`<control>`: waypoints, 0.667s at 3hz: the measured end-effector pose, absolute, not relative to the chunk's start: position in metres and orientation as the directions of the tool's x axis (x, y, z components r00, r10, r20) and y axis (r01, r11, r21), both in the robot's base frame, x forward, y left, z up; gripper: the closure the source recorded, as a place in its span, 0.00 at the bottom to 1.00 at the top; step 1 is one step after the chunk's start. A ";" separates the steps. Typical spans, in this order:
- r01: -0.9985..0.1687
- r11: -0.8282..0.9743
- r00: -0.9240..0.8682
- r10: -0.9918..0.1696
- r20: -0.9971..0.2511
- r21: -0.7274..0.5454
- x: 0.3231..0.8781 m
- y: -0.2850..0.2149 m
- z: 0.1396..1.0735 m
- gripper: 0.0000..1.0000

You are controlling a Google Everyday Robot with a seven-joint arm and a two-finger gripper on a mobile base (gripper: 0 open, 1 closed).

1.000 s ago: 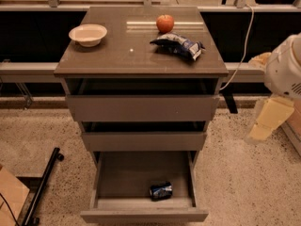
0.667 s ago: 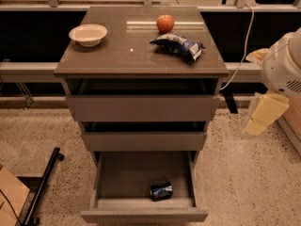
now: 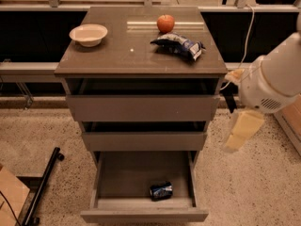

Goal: Pick pepsi can from bottom drawer and place on counter

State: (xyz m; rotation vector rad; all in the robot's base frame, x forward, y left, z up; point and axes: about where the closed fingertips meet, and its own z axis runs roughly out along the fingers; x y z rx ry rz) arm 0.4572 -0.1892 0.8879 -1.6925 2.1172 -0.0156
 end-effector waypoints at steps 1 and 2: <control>-0.947 0.221 -0.128 -0.924 -0.359 -0.232 0.460 -0.166 0.844 0.00; -0.952 0.233 -0.136 -0.902 -0.409 -0.198 0.475 -0.147 0.790 0.00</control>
Offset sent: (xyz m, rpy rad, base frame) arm 0.0340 0.0631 -0.1620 0.1766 0.0873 0.0514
